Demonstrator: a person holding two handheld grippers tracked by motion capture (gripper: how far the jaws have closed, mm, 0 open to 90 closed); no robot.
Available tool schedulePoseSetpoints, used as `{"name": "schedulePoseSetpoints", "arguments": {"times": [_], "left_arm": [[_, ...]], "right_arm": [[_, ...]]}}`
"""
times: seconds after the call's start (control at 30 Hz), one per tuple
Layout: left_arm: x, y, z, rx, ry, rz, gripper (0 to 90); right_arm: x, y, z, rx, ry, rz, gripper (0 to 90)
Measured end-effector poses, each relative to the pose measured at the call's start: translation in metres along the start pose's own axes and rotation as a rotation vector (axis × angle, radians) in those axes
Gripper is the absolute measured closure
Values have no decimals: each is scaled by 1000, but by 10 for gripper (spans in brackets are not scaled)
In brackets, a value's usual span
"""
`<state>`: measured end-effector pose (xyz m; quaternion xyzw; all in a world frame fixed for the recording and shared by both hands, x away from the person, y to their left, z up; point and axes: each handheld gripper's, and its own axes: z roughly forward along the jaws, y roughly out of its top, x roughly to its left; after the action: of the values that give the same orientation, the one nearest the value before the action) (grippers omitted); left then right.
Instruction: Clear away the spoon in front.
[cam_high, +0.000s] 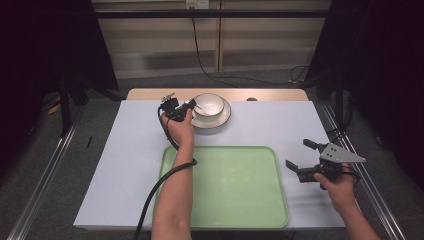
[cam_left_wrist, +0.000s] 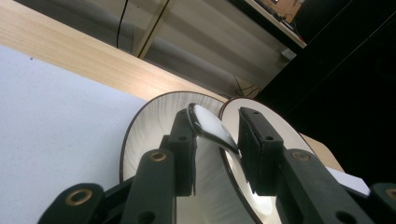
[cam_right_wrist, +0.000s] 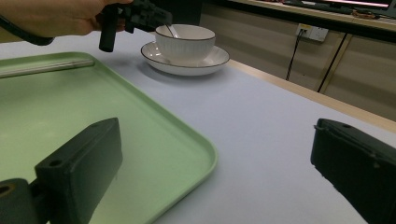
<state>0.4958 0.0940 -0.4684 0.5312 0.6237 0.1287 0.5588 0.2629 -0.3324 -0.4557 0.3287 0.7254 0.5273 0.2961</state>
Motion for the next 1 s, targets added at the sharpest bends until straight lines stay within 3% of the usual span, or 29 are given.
{"name": "schedulePoseSetpoints", "arguments": {"times": [0.13,0.37,0.4,0.6,0.73,1.0], "left_arm": [[-3,1,-1,-6,-22,-16,719],[-10,5,-2,-17,-32,28,776],[-11,5,-1,-32,-35,13,781],[-15,5,-1,-43,-58,28,807],[-18,5,0,-52,-85,12,822],[-23,6,0,-67,-108,29,848]], "right_arm": [[-1,0,0,-4,5,-3,16],[-1,0,0,-7,-3,-5,16],[-1,0,0,-9,-1,-2,16],[-1,1,-1,-5,6,1,16],[-1,1,-1,-4,9,2,16],[0,0,0,-6,9,1,17]]}}
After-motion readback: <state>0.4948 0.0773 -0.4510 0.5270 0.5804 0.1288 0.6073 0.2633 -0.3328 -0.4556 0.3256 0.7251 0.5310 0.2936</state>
